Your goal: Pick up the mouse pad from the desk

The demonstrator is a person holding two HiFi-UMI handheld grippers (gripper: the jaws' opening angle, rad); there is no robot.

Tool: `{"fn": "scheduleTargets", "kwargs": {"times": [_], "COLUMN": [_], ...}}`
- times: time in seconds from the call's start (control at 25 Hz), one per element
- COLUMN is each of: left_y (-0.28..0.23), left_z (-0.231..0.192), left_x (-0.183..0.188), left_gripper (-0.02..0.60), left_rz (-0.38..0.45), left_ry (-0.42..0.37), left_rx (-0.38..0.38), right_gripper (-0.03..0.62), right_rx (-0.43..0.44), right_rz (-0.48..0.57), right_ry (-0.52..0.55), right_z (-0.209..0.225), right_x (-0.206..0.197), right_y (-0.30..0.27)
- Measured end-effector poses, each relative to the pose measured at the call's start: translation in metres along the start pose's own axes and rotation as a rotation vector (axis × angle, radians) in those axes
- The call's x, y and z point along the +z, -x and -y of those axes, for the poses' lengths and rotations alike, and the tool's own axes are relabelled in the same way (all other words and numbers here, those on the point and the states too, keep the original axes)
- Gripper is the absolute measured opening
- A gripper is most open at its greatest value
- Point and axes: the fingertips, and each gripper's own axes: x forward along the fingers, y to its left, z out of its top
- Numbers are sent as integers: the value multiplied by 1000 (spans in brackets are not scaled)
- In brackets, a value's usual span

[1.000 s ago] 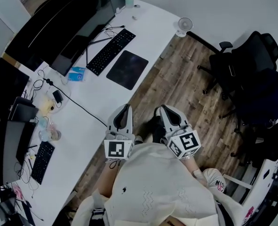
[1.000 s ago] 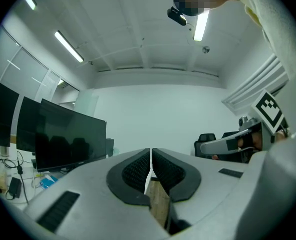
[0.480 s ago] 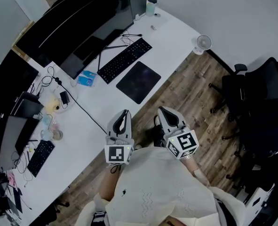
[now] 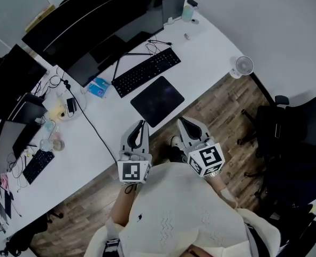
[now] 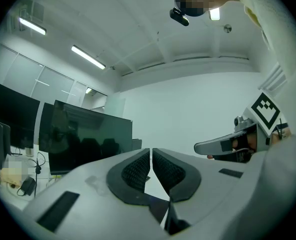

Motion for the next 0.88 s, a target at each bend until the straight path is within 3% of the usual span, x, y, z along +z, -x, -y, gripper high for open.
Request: {"fn": "scheduleTargets", "kwargs": {"times": [0.52, 0.88], "left_y": [-71, -85], "left_z": [43, 50], "left_x": [-3, -13], "left_gripper": [23, 23], "left_rz": [6, -19], "left_ry": [-14, -10], "left_rx": [119, 220], "right_gripper": [0, 0], "right_rx": [111, 168], "right_rz": [-22, -52], "right_ry": [6, 3], "right_z": [94, 130], "right_x": [9, 3], "right_y": [-18, -30]}}
